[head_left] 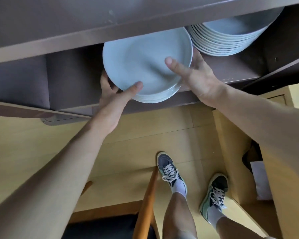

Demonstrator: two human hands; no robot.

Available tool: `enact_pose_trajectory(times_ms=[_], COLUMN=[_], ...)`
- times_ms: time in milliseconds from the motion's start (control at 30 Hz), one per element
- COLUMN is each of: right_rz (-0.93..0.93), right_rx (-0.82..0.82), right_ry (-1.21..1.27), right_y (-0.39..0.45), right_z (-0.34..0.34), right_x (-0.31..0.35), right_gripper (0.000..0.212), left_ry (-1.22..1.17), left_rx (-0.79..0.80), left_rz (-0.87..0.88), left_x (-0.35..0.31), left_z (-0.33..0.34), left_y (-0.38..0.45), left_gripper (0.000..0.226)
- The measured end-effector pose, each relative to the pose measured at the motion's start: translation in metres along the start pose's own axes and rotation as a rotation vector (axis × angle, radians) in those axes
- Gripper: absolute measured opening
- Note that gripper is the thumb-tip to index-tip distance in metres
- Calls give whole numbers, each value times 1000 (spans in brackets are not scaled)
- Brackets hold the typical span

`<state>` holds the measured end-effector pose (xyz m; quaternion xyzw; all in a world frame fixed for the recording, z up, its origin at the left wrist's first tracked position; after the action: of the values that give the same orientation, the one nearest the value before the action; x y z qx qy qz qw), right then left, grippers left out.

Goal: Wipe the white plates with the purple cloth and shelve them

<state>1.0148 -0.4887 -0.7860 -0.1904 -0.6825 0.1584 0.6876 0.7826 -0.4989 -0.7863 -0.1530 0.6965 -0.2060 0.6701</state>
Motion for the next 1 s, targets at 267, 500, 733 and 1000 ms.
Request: enact_pose_trajectory(times_ms=[267,500,733,1000], right_rz=[-128,-251,-260,-242], right_rx=[10,-130,-160,-176], right_ry=[-612,-507,-518,-653], right_y=[-15,-7,17,52], right_z=[-5,4,3,9], right_x=[-37,-35,-31,-1], right_gripper=[155,139,139,132], left_ry=[555,622,628,699], left_rx=[-79,-177,-176,-189], left_rz=[249,332,346,340], left_x=[15,18,4,-13], left_z=[1,-4,-7,-7], left_y=[8,20,39,84], left_gripper=[155,144,138,135])
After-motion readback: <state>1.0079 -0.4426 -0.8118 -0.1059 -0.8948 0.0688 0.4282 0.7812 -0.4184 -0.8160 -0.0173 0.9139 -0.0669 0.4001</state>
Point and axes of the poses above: each hand's wrist, its own y-axis towards the middle knuckle, its own z-axis out of the palm, x = y × z, the point moved 5 cm from there along y, towards the middle knuckle, and after that the axes turned 3 degrees about z, right-handed, at the moved point
